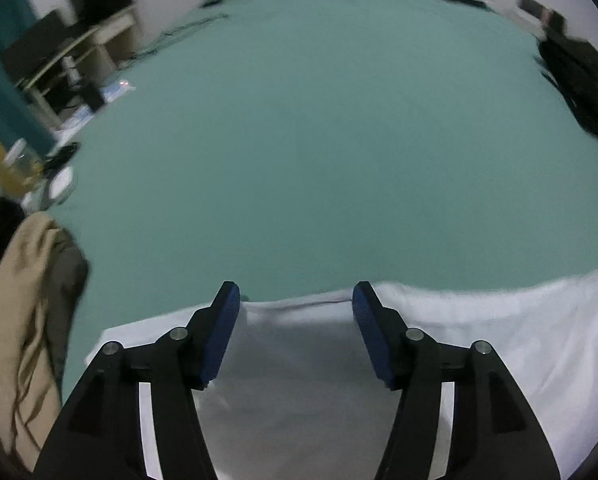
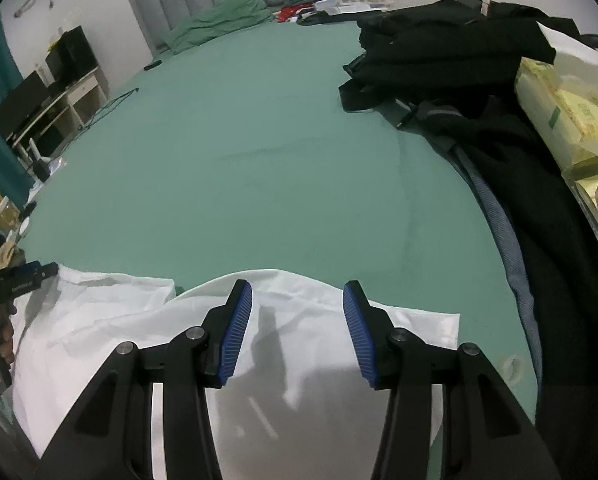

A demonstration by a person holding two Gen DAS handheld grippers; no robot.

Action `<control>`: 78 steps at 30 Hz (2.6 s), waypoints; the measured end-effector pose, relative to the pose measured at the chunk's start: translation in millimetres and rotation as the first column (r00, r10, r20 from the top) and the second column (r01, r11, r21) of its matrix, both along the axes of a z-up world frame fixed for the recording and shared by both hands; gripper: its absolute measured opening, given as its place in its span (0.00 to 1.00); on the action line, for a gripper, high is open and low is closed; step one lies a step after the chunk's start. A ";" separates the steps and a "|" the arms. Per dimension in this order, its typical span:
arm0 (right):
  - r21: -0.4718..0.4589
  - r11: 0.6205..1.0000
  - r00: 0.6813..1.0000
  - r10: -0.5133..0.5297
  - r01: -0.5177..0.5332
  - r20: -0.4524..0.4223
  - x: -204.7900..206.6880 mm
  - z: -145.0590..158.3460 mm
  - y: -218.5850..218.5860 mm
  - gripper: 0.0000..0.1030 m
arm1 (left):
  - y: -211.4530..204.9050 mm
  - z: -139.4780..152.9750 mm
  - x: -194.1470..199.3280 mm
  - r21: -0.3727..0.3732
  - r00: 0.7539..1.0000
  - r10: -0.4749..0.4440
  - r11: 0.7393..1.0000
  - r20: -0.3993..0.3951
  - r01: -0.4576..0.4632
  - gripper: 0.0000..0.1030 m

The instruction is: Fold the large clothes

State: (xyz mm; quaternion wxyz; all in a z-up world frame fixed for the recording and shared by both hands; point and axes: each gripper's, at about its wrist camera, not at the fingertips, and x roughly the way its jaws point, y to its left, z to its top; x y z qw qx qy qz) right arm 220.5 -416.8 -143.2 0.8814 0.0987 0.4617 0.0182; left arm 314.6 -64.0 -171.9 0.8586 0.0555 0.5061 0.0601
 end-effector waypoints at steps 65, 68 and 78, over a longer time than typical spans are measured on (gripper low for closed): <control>-0.047 0.982 0.980 -0.184 0.181 -0.069 -39.1 -13.3 -65.5 0.48 | 162.4 26.0 -60.4 -0.081 0.986 0.164 0.983 -0.035 -0.166 0.57; -0.041 0.984 0.981 -0.178 0.175 -0.078 -46.9 -15.4 -59.2 0.48 | 181.1 5.1 -63.5 -0.101 0.977 0.197 0.973 -0.085 -0.206 0.57; 0.020 0.974 0.972 -0.226 0.227 -0.063 -67.3 -15.4 -53.0 0.48 | 179.5 -12.2 -53.2 -0.042 0.994 0.106 0.993 -0.018 -0.107 0.04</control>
